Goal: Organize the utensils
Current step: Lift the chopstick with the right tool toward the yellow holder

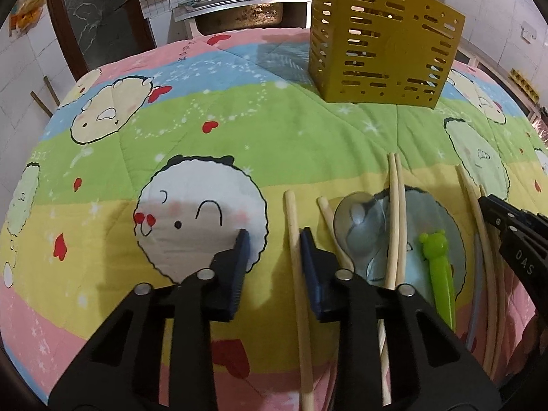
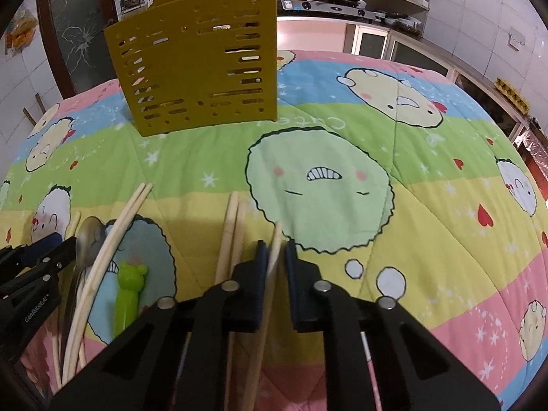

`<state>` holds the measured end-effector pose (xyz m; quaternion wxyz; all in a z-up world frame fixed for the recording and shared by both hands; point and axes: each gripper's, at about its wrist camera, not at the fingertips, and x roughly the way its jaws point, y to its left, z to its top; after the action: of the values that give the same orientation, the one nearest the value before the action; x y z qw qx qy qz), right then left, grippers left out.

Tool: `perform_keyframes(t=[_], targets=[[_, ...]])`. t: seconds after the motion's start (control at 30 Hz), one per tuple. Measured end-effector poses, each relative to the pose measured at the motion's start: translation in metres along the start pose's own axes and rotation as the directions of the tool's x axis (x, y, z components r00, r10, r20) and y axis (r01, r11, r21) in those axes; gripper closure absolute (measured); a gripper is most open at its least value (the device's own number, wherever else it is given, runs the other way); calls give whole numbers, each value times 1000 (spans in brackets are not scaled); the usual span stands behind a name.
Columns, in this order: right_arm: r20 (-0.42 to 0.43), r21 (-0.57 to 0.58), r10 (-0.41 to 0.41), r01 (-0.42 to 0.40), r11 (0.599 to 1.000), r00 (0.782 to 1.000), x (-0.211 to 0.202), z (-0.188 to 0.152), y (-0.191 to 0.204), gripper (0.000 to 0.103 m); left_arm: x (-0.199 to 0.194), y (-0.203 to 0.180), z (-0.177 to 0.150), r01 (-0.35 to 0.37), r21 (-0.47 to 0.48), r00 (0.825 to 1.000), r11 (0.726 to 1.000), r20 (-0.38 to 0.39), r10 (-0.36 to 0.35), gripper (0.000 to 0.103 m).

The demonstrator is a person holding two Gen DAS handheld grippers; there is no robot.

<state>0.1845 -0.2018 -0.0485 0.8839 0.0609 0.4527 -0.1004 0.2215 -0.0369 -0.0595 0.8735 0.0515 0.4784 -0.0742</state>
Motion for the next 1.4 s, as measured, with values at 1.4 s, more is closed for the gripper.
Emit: perform_keyframes(t=[1.4], targets=[[556,-4,111,-131,991,824,-167,-40,-41,97,-176,20,-68,12,-111,775,994,630,61,98]])
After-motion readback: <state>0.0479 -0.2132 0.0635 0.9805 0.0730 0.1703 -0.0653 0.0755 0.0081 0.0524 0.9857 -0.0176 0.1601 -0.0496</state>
